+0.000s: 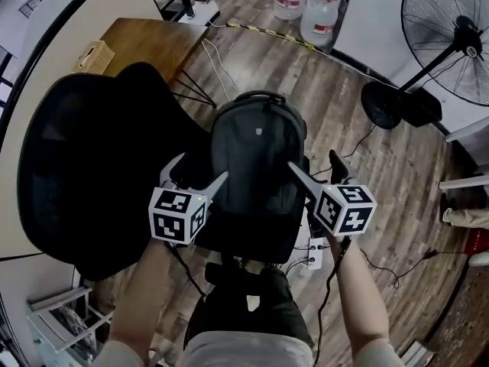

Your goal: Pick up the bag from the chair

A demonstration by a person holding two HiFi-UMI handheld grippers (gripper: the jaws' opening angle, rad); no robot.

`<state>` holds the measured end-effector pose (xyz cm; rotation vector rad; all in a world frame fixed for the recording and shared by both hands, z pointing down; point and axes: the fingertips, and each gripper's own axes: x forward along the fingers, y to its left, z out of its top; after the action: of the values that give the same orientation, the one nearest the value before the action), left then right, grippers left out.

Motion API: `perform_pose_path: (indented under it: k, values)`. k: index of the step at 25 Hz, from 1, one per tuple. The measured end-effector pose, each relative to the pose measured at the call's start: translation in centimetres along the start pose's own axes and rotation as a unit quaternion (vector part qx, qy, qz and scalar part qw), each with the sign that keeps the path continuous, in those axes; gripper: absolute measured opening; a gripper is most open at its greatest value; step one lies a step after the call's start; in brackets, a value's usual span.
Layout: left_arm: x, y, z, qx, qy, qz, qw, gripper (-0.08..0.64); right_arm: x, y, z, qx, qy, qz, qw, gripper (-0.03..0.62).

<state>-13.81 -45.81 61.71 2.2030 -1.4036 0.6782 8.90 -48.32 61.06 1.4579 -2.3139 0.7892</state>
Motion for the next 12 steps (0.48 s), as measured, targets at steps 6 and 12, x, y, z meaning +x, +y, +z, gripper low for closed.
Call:
perform_pose_path:
  k: [6, 12]
  values:
    - [5.9, 1.3, -5.6, -0.015, 0.038, -0.001, 0.9992, 0.407, 5.5, -3.2, -5.5, 0.012, 0.026, -0.010, 1.000, 0.495]
    - [12.4, 2.8, -10.9, -0.015, 0.070, 0.002, 0.9974, 0.407, 11.3, -5.5, -11.6, 0.007, 0.068, -0.019, 0.997, 0.494]
